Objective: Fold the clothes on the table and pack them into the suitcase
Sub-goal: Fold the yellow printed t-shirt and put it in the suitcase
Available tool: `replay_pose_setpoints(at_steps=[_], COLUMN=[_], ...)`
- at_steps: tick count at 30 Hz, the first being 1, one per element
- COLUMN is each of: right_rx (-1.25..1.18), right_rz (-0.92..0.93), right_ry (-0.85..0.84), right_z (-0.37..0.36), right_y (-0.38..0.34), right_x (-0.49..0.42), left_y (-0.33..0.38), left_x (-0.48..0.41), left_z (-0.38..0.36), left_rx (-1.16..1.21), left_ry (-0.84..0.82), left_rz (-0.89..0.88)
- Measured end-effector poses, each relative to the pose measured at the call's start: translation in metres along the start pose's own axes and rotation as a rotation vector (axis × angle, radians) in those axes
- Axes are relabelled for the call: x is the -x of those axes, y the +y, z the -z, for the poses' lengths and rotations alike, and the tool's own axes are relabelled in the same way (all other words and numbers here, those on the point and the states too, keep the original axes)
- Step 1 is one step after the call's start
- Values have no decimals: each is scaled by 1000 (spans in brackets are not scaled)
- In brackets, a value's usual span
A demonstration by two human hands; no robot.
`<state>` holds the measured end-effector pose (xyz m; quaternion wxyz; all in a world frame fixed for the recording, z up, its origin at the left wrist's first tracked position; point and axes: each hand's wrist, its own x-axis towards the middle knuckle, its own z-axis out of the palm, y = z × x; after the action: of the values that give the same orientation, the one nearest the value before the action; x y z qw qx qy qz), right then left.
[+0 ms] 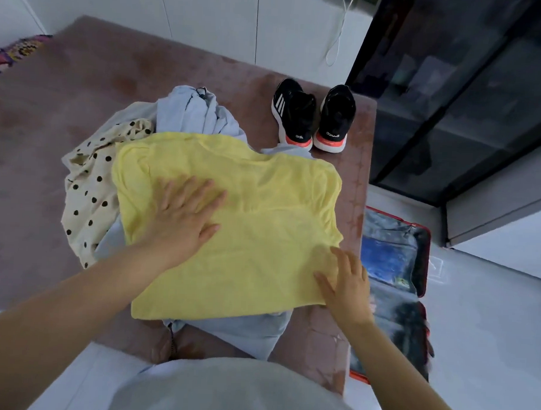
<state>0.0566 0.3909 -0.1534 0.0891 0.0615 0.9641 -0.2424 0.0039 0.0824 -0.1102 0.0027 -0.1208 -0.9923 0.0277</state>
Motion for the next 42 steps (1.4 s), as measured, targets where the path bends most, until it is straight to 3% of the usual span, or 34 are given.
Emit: replay_pose_setpoints(at_steps=[6,11,13,19,25,29,34,42], right_rx=[-204,-479,-621,-847,-878,-750,-12,359], right_rz=[-350,-492,-510,-308,37,189,548,551], right_ry=[-44,-59,11,245,125,21,-14,31], right_z=[6,16,20,40,70,83,75,92], right_y=[15,15,14,-14,-37,-24,-20,-28], right_x=[21,26,29,37,36,22,-42,-119], left_y=[86,134,147,189,192,176,161,147], left_x=[9,14,16,19,14,17,29,42], left_z=[1,-2,0,17,43,52,67,79], left_rx=[158,339,390,567,875,917,1019,1196], left_ry=[16,-221,-225,-110,98,239,275,330], left_rz=[-397,-308,-290,-310,-79,2,66,226])
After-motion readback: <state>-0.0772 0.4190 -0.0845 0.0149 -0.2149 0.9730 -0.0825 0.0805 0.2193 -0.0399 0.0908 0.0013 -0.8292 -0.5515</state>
